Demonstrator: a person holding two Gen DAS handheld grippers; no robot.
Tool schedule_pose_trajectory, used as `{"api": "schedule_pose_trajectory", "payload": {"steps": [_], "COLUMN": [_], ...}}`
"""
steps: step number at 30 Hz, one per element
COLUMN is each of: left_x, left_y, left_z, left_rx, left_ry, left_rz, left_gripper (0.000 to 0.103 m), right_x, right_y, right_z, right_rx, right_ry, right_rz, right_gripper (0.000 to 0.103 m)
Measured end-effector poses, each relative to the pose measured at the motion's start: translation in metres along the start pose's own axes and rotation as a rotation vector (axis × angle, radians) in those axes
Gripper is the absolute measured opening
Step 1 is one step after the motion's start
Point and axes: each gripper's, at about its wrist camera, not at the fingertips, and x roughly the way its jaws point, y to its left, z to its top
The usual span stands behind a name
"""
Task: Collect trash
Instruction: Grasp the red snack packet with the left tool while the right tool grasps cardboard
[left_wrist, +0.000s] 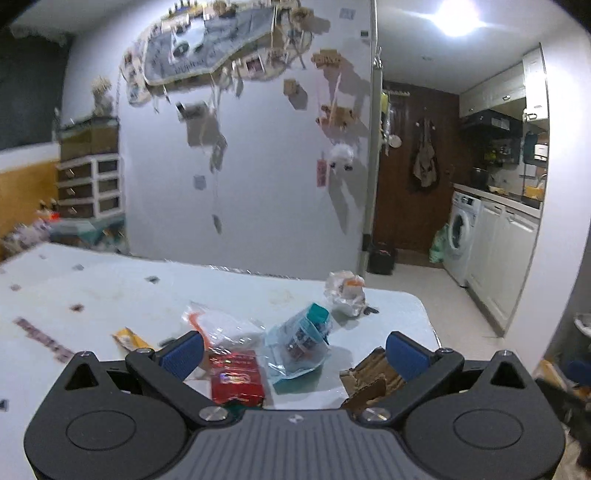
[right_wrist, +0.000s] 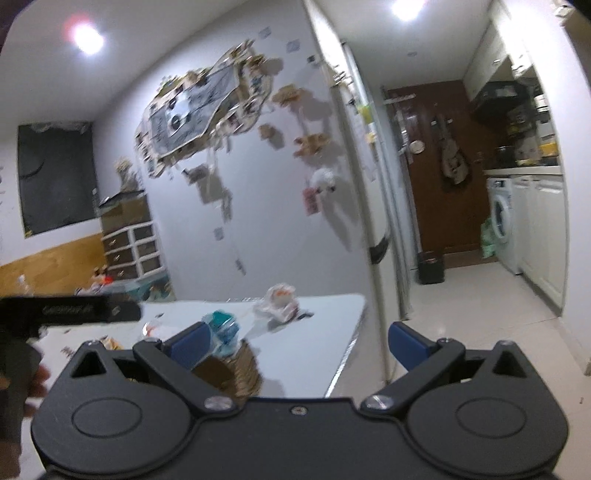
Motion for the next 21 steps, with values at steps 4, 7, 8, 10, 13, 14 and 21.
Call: {"api": "schedule_pose_trajectory", "payload": {"steps": [4,7,8,10,13,14,21], "left_x": [0.034,0.057,0.064,0.077,0.092,0.096,0.111], "left_y": [0.012,0.013,0.014,0.018,0.023,0.025,0.028], "left_z": [-0.005,-0.013,-0.016,-0.021,-0.026,-0.028,-0.037], "left_rx": [-0.029,0.003,0.010,0.011,0.004,0.011,0.102], "left_ry": [0.055,0.087,0.101,0.127,0.156,0.157,0.203], "left_rz": [-0.032,0.002,0.009,0.014,0.053,0.079,0.099], "left_gripper": [0.103,0.102,0.101,0.096,0.087,0.085,0.085], "right_x": [0.015,0.026,0.029,0.036,0.048,0.052,0.076], "right_y": [0.008,0.012,0.013,0.017,0.021,0.022,0.034], "right_z": [-0.008,-0.013,-0.015,-0.018,-0.023,-0.025,-0.038], "right_rx": [-0.018,-0.021,-0.027,-0.043,-0.044,-0.044,-0.114], "right_ry": [0.027,0.040,0.043,0.050,0.102,0.118,0.151], "right_rz": [0.031,0.059,0.063,0.077,0.101,0.104,0.096], "right_gripper": [0.103,0.103,0.103,0.103,0.103,0.103,0.103]}}
